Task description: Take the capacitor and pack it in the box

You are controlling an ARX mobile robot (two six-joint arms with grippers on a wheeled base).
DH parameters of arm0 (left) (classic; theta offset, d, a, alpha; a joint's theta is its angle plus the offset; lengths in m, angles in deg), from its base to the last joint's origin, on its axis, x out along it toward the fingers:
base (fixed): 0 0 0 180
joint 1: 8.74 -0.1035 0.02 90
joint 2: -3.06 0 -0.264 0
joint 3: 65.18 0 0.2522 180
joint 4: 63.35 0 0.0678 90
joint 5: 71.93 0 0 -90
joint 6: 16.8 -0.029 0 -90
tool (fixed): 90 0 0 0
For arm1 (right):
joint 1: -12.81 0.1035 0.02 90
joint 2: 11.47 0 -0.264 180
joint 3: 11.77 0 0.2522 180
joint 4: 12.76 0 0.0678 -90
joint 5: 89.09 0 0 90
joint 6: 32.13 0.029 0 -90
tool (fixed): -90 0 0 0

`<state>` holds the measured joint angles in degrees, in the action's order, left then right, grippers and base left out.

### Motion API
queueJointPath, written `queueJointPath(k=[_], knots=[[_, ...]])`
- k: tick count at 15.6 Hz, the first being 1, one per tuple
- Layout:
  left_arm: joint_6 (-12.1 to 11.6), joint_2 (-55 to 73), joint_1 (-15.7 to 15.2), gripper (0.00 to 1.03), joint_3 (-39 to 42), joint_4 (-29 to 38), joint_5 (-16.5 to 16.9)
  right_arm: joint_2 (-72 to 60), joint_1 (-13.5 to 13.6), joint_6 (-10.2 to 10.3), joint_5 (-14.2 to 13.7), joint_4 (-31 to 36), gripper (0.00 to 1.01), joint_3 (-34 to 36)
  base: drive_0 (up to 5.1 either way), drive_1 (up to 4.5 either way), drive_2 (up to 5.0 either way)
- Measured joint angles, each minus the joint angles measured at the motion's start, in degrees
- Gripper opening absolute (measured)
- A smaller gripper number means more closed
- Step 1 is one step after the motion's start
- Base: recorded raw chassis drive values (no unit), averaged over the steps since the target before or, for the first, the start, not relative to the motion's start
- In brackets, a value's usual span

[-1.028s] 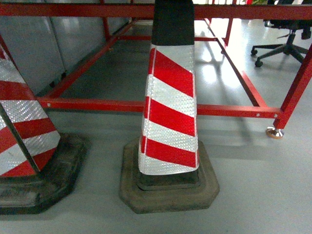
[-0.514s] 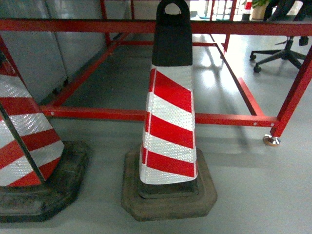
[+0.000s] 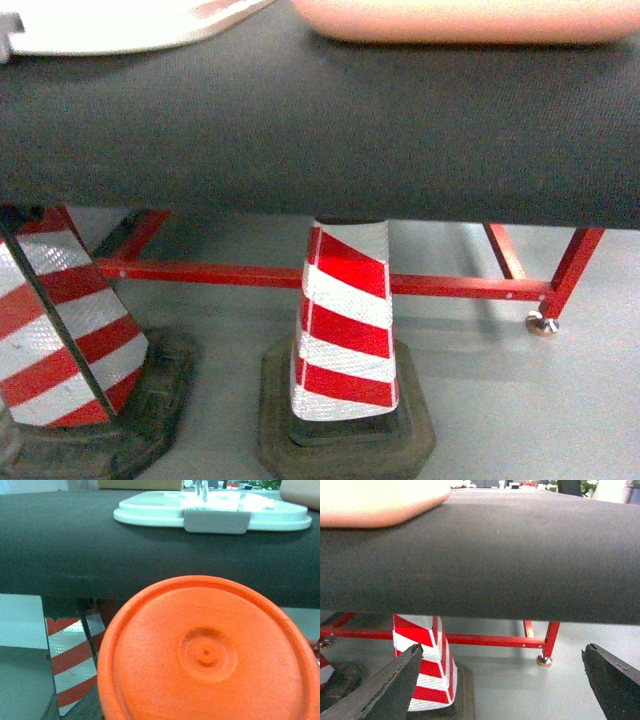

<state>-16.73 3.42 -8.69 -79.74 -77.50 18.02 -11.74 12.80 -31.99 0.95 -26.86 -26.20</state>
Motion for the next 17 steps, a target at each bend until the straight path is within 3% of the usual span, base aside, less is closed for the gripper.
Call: queueJointPath(k=[17], knots=[[-0.11,0.02,0.0,0.44,0.0,-0.11,-0.04,0.0,0.0,0.0,0.02,-0.04,0.98,0.0,0.0,0.0,0.0]])
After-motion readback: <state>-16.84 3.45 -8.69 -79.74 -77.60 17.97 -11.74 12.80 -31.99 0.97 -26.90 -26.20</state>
